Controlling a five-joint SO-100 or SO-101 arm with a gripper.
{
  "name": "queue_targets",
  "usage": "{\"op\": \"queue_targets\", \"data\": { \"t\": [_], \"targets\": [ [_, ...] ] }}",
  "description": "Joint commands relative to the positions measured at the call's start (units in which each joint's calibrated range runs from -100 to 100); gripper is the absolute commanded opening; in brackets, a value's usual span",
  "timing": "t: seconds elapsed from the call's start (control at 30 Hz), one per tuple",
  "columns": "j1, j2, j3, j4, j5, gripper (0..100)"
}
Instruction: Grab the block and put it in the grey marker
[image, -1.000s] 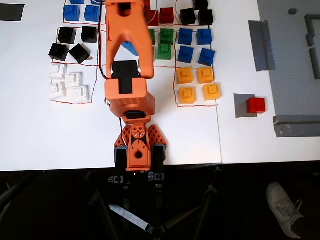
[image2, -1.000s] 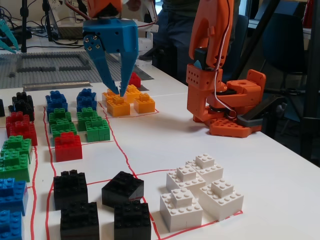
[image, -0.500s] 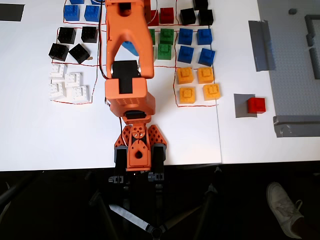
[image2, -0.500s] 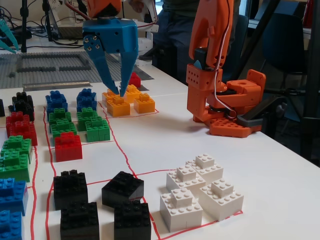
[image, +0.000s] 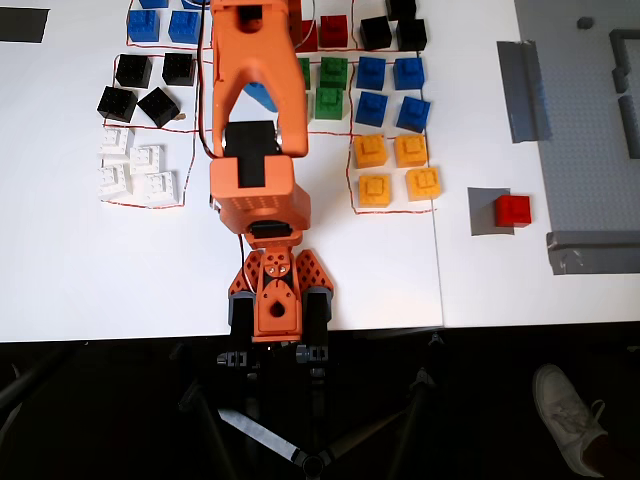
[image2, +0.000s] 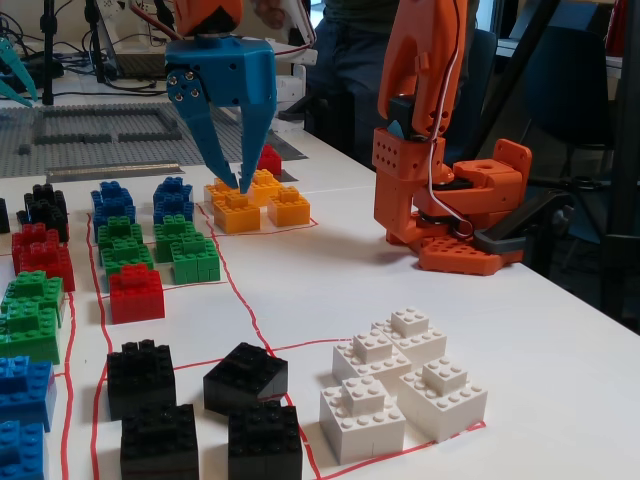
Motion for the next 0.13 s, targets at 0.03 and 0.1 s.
{"op": "queue_targets", "data": {
  "t": [0.03, 0.1],
  "targets": [
    [-1.2, -2.6, -4.7, 0.4, -0.1, 0],
    [-1.2, -2.6, -4.7, 0.4, -0.1, 0]
  ]
}}
